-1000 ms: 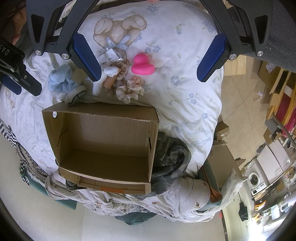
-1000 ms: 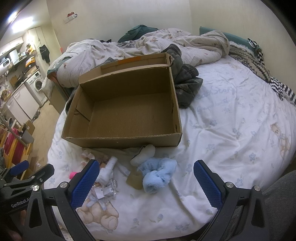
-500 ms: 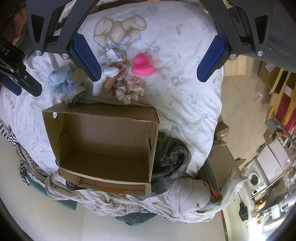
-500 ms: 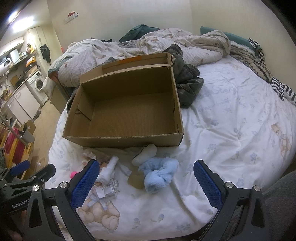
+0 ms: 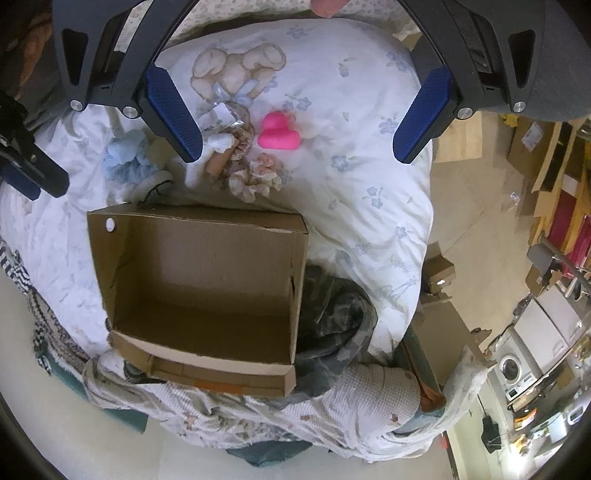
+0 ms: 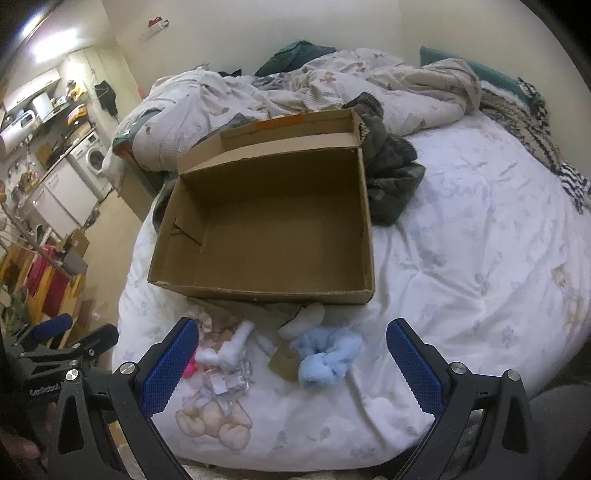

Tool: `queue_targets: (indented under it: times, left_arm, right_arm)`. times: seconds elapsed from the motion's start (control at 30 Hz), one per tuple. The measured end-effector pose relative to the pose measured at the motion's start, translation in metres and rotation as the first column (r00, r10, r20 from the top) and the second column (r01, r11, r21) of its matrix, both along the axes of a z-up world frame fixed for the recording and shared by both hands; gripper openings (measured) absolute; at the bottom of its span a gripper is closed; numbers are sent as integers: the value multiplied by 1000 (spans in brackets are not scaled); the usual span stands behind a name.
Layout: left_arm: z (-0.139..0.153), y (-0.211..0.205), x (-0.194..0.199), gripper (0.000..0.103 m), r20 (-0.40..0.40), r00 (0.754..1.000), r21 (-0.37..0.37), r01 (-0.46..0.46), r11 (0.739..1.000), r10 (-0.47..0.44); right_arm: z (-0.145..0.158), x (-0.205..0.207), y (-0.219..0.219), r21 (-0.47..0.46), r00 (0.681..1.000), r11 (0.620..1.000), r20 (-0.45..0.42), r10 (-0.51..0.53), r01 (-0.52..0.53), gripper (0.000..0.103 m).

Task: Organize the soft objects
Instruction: 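Grasp the pink toy with the left tool while the right tool grasps the blue plush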

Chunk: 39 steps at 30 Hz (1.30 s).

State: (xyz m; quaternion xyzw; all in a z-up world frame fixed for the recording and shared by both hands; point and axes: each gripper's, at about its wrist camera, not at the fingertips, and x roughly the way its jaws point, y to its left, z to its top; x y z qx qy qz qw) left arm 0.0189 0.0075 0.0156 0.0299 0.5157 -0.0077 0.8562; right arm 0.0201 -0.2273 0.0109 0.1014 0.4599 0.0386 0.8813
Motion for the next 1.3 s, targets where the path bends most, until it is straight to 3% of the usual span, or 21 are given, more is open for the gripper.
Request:
queue_targets:
  times: [0.1,0.17,0.27,0.37,0.47,0.57,0.7,0.8,0.83,0.9,0.97,1.03,1.07,1.17,1.27,1.3]
  left_arm:
    - [-11,3,13,103,-73,997,15,1,1000,0]
    - [-23,10,21,103,-145,989,-14,-9,1000,7]
    - [-36,21,28,103,-188,982,-10,-39,999,37]
    - [-58,25,39,101,-263,964,-24,-59,998,51]
    - [-82,25,50,86,-332,942,-38,-72,997,56]
    - [-106,20,56,83,-411,910,-62,-81,995,49]
    - [-120,10,60,80,-414,910,-40,-48,998,27]
    - [-128,6,61,63,-431,902,-47,-49,998,24]
    - [-131,5,62,62,-441,897,-53,-50,997,22]
    - [-139,1,62,56,-459,888,-62,-37,997,5]
    - [-145,0,63,45,-469,883,-74,-36,997,-3]
    - [-152,6,64,44,-471,882,-87,-54,995,7]
    - [-153,6,66,44,-467,884,-90,-58,994,9]
    - [-151,9,67,44,-444,896,-77,-45,996,7]
    - [-143,13,66,44,-426,905,-80,-49,996,10]
    - [-138,15,65,44,-421,907,-79,-52,996,14]
  right_arm:
    - [-3,9,-5,3,999,1000,-38,22,-22,103]
    - [-8,13,-7,17,997,999,-65,47,-46,103]
    - [-21,21,-11,59,988,996,-132,81,-74,103]
    - [-35,28,-13,79,979,994,-182,95,-81,103]
    - [-48,32,-17,80,975,995,-208,81,-66,103]
    - [-61,36,-22,91,970,995,-235,62,-41,103]
    - [-73,42,-33,119,961,993,-275,38,-6,103]
    - [-81,45,-41,128,949,992,-313,21,20,103]
    - [-87,46,-43,129,940,991,-342,17,29,103]
    - [-101,49,-43,158,916,987,-401,27,40,89]
    - [-114,51,-41,173,895,984,-445,36,46,84]
    - [-121,54,-38,161,887,986,-461,35,45,82]
    - [-123,54,-36,156,886,987,-462,34,43,76]
    - [-128,56,-34,155,884,987,-466,37,41,38]
    - [-125,53,-37,152,889,987,-457,23,53,19]
    - [-122,51,-39,149,895,987,-446,20,52,17]
